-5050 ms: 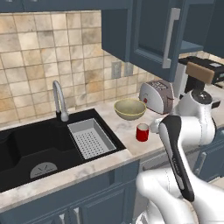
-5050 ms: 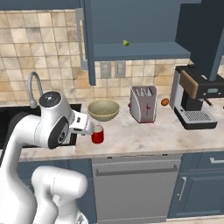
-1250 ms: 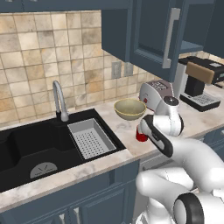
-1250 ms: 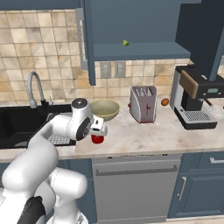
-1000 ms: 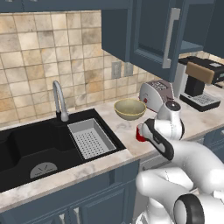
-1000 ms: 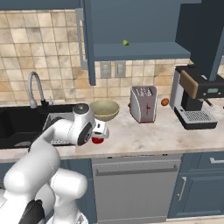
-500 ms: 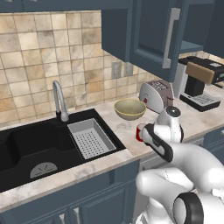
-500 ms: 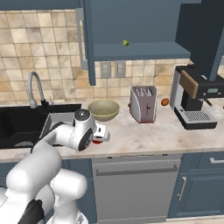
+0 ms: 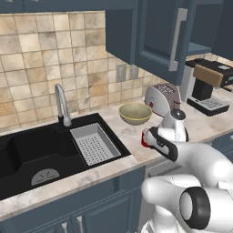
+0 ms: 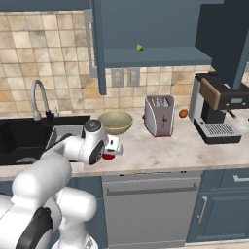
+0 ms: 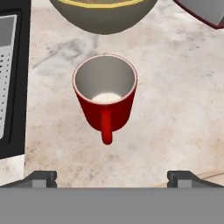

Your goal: Pick the mug and place it in the sink. Pick the bowl and place it in the open cabinet and then close the cabinet.

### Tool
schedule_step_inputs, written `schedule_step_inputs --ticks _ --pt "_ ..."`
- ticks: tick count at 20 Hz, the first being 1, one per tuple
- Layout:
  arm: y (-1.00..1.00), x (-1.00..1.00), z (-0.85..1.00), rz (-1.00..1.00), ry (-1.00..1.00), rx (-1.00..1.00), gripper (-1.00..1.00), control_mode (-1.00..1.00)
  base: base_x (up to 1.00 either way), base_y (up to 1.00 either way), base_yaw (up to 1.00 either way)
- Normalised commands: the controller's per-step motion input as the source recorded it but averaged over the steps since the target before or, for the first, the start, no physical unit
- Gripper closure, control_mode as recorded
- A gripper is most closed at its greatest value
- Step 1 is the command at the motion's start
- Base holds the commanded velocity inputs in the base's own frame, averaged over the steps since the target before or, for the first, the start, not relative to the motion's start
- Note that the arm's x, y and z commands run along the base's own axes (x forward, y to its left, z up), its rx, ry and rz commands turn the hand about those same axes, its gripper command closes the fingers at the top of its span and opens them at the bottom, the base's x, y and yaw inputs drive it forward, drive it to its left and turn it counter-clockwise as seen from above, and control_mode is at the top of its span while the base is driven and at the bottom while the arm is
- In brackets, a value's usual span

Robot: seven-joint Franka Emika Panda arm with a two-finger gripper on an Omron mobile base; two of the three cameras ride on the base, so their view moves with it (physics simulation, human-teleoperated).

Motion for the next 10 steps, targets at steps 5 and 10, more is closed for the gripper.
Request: schedule_step_inputs --ticks 5,10 --pt "0.0 0.04 -0.05 0.0 0.0 0.0 -1.0 -1.0 0.0 0.0 0.0" --pt "0.0 0.04 -0.09 0.0 0.0 0.0 -1.0 -1.0 0.0 0.0 0.0"
